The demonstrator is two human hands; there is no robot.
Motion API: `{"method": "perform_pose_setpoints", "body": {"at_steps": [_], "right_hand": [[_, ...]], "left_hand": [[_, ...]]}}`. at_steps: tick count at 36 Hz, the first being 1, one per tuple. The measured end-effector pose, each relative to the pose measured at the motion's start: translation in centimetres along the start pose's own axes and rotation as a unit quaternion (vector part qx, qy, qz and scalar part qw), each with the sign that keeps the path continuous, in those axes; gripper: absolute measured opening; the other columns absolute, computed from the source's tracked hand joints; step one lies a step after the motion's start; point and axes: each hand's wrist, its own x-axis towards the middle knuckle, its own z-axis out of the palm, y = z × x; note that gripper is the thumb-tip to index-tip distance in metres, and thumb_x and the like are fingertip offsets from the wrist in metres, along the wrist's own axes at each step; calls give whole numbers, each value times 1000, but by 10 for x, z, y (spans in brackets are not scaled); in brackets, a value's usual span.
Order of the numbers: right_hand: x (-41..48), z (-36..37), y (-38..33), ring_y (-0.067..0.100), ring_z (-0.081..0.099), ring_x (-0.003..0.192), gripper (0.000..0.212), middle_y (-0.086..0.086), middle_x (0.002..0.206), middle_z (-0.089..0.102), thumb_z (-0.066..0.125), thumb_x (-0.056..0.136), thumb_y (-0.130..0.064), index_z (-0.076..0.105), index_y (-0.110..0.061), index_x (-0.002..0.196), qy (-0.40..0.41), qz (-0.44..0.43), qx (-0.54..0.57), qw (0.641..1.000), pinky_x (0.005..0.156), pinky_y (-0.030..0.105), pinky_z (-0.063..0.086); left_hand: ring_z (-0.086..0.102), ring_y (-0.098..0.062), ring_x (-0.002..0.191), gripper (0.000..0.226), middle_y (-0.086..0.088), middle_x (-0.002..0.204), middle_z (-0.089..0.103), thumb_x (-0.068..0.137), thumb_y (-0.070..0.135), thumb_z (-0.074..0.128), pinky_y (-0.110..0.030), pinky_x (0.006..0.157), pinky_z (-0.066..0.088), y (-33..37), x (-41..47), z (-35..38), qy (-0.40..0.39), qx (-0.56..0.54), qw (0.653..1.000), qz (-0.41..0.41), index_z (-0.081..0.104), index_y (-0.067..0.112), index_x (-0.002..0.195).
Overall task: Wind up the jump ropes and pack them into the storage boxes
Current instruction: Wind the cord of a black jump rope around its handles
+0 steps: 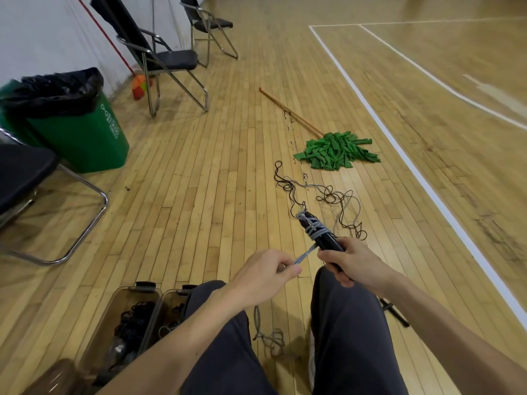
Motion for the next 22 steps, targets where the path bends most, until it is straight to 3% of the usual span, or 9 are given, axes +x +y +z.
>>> {"method": "perform_pose_setpoints", "body": {"at_steps": [3, 7, 13, 16, 19, 22], "right_hand": [[6, -2, 6, 17, 37, 46, 13, 11, 66, 48, 61, 98, -10, 53, 0, 101, 31, -2, -27, 999, 43, 28, 31], [14, -8, 12, 17, 42, 46, 14, 10, 65, 58, 65, 96, -15, 58, -13, 107, 75, 7, -67, 995, 43, 28, 33], [22, -8, 14, 4, 60, 50, 11, 4, 73, 69, 63, 97, -24, 63, -21, 108, 177, -29, -197, 964, 48, 22, 43], [22, -5, 11, 18, 62, 61, 11, 4, 74, 66, 60, 100, -28, 59, -19, 106, 233, -76, -290, 925, 51, 28, 41], [21, -7, 9, 19, 57, 57, 15, 1, 69, 61, 57, 102, -30, 55, -16, 107, 263, -104, -335, 899, 49, 28, 36], [21, -8, 9, 17, 57, 59, 15, -1, 71, 62, 57, 102, -31, 58, -20, 113, 247, -98, -367, 891, 50, 28, 36]], "left_hand": [[44, -3, 53, 21, 13, 62, 49, 101, 40, 54, -21, 53, 32, 2, -1, -2, -11, 19, 1000, -15, 68, 25, 99], [42, -9, 52, 27, 7, 61, 49, 104, 39, 49, -27, 54, 36, 7, -1, -3, -16, 65, 998, -14, 59, 25, 83], [45, -9, 51, 41, 4, 60, 52, 106, 40, 44, -23, 52, 37, 22, 1, -12, 13, 121, 993, 2, 67, 13, 85], [47, -8, 47, 39, 3, 56, 54, 106, 39, 44, -21, 53, 41, 26, 4, -16, 1, -36, 998, -59, 65, 17, 82], [33, -10, 43, 37, 4, 50, 39, 106, 33, 44, -21, 46, 29, 24, 7, -18, -24, -253, 956, -148, 63, 9, 86], [30, -8, 42, 35, 7, 50, 36, 106, 33, 45, -20, 46, 26, 24, 5, -18, -55, -267, 947, -168, 63, 8, 87]]}}
